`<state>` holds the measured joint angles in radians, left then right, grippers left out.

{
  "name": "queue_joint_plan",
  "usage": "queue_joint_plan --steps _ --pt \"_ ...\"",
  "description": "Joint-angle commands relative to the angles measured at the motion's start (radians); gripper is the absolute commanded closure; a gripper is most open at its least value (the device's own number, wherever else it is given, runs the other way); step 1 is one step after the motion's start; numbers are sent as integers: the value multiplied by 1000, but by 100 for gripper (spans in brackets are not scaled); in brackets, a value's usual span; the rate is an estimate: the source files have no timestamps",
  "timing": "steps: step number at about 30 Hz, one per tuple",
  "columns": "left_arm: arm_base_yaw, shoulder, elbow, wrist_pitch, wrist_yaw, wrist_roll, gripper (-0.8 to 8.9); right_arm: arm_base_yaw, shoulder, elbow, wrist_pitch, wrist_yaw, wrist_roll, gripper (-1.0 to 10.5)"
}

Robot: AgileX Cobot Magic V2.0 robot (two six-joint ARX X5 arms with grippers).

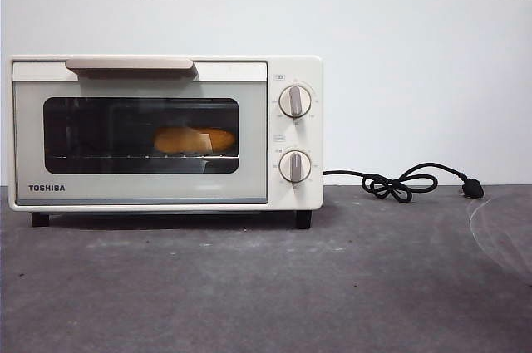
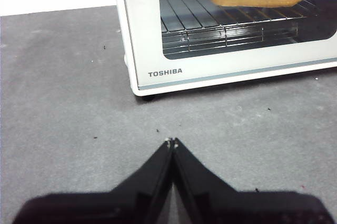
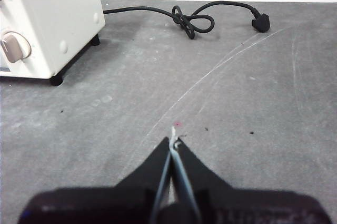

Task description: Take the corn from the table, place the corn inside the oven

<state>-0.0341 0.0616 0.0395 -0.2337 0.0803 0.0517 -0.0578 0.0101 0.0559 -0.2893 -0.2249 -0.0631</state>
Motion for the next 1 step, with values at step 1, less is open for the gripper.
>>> queue_joint_plan --steps 1 --pt "-2 0 -7 10 -2 -6 817 2 -1 -2 -1 2 10 958"
